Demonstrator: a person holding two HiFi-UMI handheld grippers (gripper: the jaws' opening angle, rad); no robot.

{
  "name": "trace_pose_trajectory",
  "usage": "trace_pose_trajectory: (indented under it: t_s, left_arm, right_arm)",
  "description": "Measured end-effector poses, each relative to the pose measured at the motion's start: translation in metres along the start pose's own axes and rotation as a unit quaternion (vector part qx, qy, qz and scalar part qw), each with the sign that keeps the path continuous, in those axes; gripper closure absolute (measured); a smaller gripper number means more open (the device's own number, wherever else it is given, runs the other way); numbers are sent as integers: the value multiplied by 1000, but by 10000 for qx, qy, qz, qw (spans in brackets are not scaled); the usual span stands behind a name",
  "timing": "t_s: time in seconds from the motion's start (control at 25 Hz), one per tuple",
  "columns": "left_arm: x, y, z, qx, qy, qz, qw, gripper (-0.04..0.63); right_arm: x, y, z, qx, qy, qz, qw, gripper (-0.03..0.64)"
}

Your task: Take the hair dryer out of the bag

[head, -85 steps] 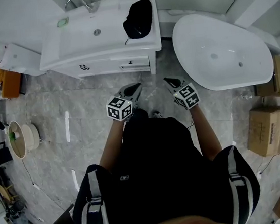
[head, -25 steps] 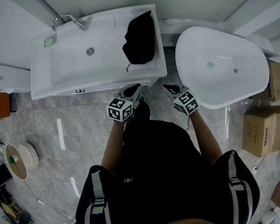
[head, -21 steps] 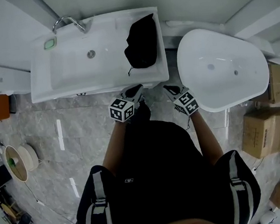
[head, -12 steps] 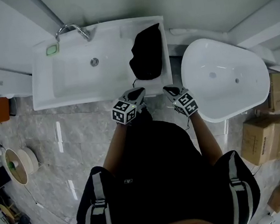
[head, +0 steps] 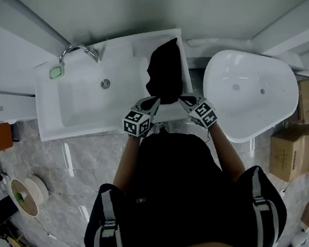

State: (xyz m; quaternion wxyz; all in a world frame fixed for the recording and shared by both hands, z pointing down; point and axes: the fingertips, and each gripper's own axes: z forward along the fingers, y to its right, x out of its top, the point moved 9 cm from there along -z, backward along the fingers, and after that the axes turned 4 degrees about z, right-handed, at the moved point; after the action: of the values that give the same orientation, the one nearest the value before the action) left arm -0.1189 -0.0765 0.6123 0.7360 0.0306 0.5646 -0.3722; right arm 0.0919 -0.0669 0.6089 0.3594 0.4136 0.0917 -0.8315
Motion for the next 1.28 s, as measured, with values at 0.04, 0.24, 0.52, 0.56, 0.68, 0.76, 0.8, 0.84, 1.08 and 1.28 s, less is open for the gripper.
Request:
trace_pose_trajectory:
  t_s: [0.04,0.24,0.52,0.56,0.68,0.76,0.8,0.84,1.08,1.28]
  left_arm:
    - [1,-3,1,-22,1,-15,10000,575]
    - [0,-16,5,-66,-37,-90,9999,575]
    - [-6,-22,6,-152,-123,-169,9997,575]
    - [-6,-21,5,-149,-114,-185,9997,575]
    - [-9,-20,1,-115,-76,-245,9996,575]
    - [-11,-21,-1,-74,-56,-286,9995,575]
    - [-12,-21,-2,-45,-40,-306,9995,575]
    - [-12,-22,-3,-11,-25,-322,9995,575]
    - [-8,-22,-2,217,54,-352,9991,575]
    - [-4,-20,-2,373,71,-358,9986,575]
  right_arm:
    - [0,2,2,-10,-13,21,10000,555]
    - [5,7,11,-40,-69,25,10000,555]
    - [7,7,18,-108,-161,-11,9998,555]
    - [7,6,18,-100,-190,-27,9998,555]
    - [4,3,19,-65,-266,-74,9996,557]
    - [3,3,21,-39,-245,-88,9997,555]
    - [4,3,22,-27,-245,-94,9997,555]
    - [5,3,22,-15,-251,-109,9996,555]
    - [16,14,32,48,-293,-440,9986,555]
    - [27,22,46,80,-380,-872,9954,521]
